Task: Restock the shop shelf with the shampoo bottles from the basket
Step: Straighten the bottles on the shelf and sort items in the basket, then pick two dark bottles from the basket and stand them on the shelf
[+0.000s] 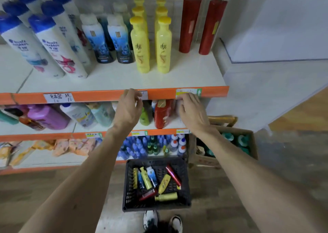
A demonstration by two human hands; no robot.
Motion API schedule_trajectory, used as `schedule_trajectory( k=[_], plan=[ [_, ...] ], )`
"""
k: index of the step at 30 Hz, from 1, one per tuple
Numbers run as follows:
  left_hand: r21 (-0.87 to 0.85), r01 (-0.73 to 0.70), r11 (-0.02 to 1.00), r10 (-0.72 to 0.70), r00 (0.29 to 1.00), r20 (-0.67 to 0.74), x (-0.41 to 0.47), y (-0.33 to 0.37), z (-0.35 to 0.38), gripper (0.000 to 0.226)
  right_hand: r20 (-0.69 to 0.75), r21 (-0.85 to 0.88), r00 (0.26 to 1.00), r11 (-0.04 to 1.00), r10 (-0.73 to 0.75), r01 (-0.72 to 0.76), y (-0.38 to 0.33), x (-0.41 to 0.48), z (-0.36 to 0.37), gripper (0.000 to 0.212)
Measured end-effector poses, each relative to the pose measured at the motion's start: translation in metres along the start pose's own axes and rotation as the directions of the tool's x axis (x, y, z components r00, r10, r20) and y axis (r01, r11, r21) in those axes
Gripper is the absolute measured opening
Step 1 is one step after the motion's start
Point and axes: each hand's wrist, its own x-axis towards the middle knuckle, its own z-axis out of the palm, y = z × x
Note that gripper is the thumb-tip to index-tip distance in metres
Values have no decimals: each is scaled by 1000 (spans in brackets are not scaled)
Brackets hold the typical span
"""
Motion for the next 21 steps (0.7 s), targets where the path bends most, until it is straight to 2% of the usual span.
schedule_trajectory(
  k=[4,7,10,13,17,21],
  plan=[
    [196,-65,978,37,988,148,-13,17,-5,36,10,20,999,999,-47,47,-10,-1,-14,27],
    [317,-87,945,37,987,159,-10,32,-18,58,10,4,998,998,-69,69,-23,7,-27,36],
    [438,-139,888,48,976,211,-10,42,-28,72,34,-68,994,992,-101,103,-37,12,-39,47],
    [528,-193,827,60,964,259,-15,41,-33,80,117,-196,989,975,-86,108,-47,13,-38,59],
    [479,-259,839,147,955,259,-32,31,-26,75,173,-329,985,941,-22,79,-51,4,-12,68],
    [412,-314,855,195,932,306,-60,11,-17,68,215,-360,974,933,74,9,-52,-17,21,71]
  ],
)
